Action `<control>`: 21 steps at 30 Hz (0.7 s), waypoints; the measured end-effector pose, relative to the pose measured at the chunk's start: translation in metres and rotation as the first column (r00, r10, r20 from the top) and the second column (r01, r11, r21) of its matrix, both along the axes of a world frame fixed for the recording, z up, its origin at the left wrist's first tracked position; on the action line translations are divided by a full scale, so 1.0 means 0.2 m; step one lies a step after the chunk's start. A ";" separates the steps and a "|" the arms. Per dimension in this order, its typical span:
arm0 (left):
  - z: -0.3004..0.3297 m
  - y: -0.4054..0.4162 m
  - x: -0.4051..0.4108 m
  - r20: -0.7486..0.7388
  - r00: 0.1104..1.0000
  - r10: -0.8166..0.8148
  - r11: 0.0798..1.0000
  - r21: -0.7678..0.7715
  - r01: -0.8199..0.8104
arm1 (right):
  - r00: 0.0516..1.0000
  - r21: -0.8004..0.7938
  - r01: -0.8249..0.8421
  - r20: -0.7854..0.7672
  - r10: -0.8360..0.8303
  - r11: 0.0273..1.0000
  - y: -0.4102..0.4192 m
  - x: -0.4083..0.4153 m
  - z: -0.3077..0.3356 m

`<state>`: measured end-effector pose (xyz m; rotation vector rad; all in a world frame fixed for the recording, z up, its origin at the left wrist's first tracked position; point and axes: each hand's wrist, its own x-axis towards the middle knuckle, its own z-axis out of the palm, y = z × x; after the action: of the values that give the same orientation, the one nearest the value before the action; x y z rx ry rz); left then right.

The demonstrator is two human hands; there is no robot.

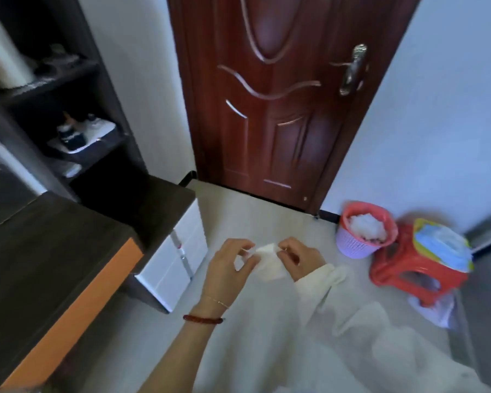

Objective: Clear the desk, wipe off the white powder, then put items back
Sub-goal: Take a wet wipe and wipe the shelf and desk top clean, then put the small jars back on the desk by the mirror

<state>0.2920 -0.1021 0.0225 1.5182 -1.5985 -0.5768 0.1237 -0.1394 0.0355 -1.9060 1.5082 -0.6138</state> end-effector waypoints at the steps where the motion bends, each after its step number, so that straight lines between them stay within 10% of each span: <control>1: -0.01 -0.06 -0.12 0.050 0.997 -0.060 0.998 -0.004 0.060 | 0.997 0.021 0.068 -0.023 -0.067 0.997 -0.03 -0.13 -0.02; 6: -0.23 -0.36 -0.59 0.347 0.917 -0.197 0.978 0.140 0.157 | 0.930 0.105 0.364 -0.101 -0.354 0.926 -0.19 -0.71 -0.17; 21: -0.78 -2.19 -1.68 0.413 0.805 -0.425 0.876 0.411 0.252 | 0.649 0.140 0.760 -0.208 -0.732 0.635 -1.78 -1.83 -0.81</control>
<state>-0.0431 -0.5396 -0.1343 1.7306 -2.3041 -0.7334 -0.2433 -0.4954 -0.1267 -1.0939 2.3713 -0.6334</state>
